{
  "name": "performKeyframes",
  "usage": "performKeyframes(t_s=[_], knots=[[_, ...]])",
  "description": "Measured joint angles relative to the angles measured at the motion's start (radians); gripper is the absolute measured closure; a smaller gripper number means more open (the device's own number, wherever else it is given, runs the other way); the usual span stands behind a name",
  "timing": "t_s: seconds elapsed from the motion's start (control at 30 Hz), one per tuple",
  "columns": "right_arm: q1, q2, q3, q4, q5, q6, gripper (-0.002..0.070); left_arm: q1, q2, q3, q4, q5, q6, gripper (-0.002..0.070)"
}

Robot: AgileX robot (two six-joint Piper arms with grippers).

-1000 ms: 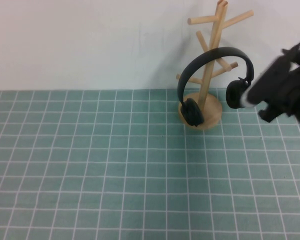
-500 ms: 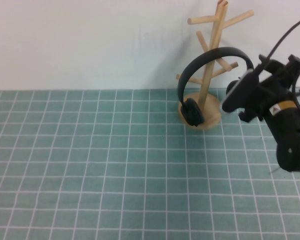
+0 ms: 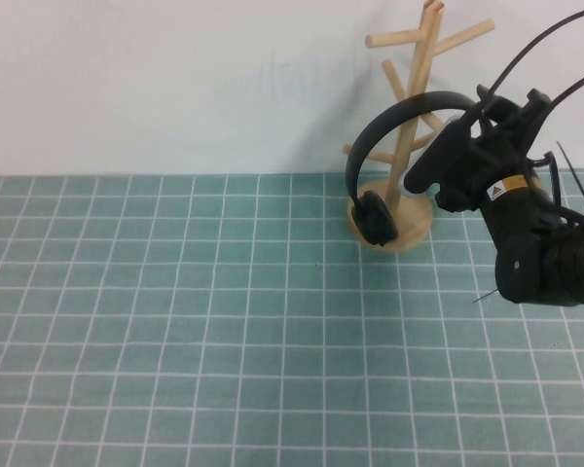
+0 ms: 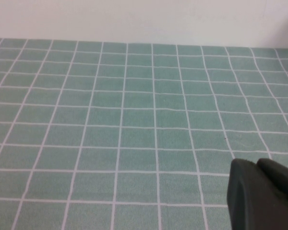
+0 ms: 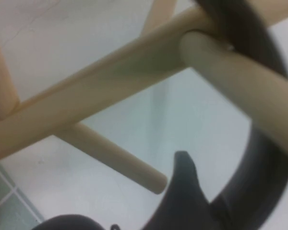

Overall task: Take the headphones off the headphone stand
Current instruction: Pick up the headphones from the headphone stand

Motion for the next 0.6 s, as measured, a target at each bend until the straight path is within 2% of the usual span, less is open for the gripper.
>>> performKeyframes(t_s=[0.1,0.17,0.27,0.37,0.4,0.6], knots=[[0.0,0.018,-0.008,-0.005,-0.004,0.0,0.0248,0.0,0.0,0.0,0.0,0.0,0.0,0.0679],[0.0,0.031,-0.013,-0.006,-0.011,0.0,0.0288,0.0,0.0,0.0,0.0,0.0,0.0,0.0679],[0.0,0.04,-0.017,-0.007,-0.031,0.0,0.0409,0.0,0.0,0.0,0.0,0.0,0.0,0.0679],[0.0,0.04,-0.017,-0.007,-0.051,0.006,0.057,0.0,0.0,0.0,0.0,0.0,0.0,0.0679],[0.002,0.04,-0.019,-0.008,-0.073,0.011,0.0598,0.0,0.0,0.0,0.0,0.0,0.0,0.0679],[0.002,0.04,-0.022,-0.006,-0.115,0.003,0.0616,0.0,0.0,0.0,0.0,0.0,0.0,0.0679]])
